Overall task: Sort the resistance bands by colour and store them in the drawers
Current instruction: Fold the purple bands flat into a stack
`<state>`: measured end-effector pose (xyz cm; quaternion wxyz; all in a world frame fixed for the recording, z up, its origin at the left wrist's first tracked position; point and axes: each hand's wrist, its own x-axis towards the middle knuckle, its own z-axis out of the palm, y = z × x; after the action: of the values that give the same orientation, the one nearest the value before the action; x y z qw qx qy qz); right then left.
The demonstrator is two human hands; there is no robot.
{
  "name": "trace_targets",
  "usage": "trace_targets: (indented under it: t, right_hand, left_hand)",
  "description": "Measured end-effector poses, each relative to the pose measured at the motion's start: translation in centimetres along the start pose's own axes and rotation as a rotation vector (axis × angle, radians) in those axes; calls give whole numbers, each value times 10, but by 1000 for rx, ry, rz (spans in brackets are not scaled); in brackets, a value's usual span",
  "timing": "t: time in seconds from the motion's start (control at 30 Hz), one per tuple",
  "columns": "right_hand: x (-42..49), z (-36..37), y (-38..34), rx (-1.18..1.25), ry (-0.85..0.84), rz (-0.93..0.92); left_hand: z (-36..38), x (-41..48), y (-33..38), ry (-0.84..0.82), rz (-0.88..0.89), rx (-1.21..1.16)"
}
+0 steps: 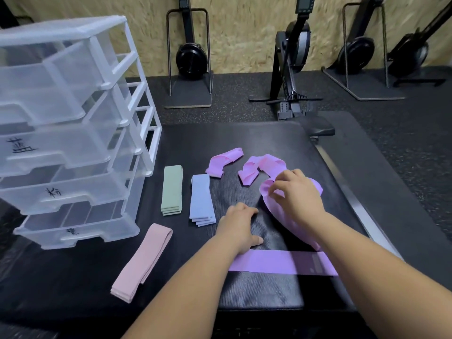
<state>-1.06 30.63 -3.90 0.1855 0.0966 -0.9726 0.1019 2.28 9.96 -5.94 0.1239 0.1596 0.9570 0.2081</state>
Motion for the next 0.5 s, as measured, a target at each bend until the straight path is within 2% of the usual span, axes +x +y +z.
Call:
trace_targets:
  t: [0.17,0.27,0.5]
  right_hand:
    - [9,-62,-1,54,142,20]
    - [12,-95,-4,48,120,44]
    - [3,-143,-25,495,122,121]
  left_hand:
    - [-10,-7,2,6,-17,-141]
    - [-26,-13,9,84,-18,-294]
    - [-94,-29,59,359,126,-565]
